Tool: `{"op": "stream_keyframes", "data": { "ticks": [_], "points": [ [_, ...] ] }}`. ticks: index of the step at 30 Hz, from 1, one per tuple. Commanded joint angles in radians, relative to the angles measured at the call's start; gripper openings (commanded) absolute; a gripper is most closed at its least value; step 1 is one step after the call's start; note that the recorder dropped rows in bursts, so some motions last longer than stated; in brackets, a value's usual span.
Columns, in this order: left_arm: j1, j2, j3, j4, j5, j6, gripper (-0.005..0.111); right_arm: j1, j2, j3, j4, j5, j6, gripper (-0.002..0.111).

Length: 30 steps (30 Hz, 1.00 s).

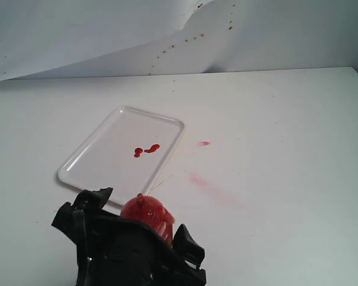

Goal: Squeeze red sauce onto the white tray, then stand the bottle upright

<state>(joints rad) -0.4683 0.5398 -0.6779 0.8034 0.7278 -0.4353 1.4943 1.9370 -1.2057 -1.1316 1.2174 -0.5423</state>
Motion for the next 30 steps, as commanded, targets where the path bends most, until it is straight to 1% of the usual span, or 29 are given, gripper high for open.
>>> {"op": "stream_keyframes", "data": {
  "ticks": [1, 9, 17, 18, 19, 23, 25, 27, 30],
  "points": [
    [-0.001, -0.005, 0.005, -0.005, -0.014, -0.009, 0.076, 0.032, -0.030, -0.001, -0.084, 0.004, 0.091, 0.105],
    [-0.001, -0.005, 0.005, -0.005, -0.014, -0.009, 0.076, 0.032, -0.115, -0.001, -0.086, 0.004, 0.110, 0.105],
    [-0.001, -0.005, 0.005, -0.009, -0.014, -0.009, 0.076, 0.032, -0.247, -0.001, -0.089, 0.004, 0.134, 0.105],
    [-0.001, -0.005, 0.005, -0.009, -0.014, -0.009, 0.076, 0.032, -0.266, -0.001, -0.103, 0.004, 0.170, 0.105],
    [-0.001, -0.005, 0.005, -0.009, -0.014, -0.009, 0.076, 0.032, -0.296, -0.001, -0.125, 0.004, 0.246, 0.105],
    [-0.001, -0.007, 0.005, -0.014, -0.028, -0.009, 0.076, 0.032, -0.477, -0.001, -0.176, 0.004, 0.702, 0.105],
    [-0.001, -0.032, 0.005, -0.035, -0.068, -0.009, 0.076, 0.030, -0.598, -0.001, -0.161, 0.004, 0.937, 0.105],
    [-0.001, -0.055, 0.005, -0.079, -0.095, -0.009, 0.076, 0.030, -0.680, -0.001, -0.133, 0.004, 1.057, 0.105],
    [-0.001, -0.092, 0.005, -0.133, -0.140, -0.009, 0.076, 0.030, -0.820, -0.001, -0.049, 0.004, 1.139, 0.105]
  ]
}}
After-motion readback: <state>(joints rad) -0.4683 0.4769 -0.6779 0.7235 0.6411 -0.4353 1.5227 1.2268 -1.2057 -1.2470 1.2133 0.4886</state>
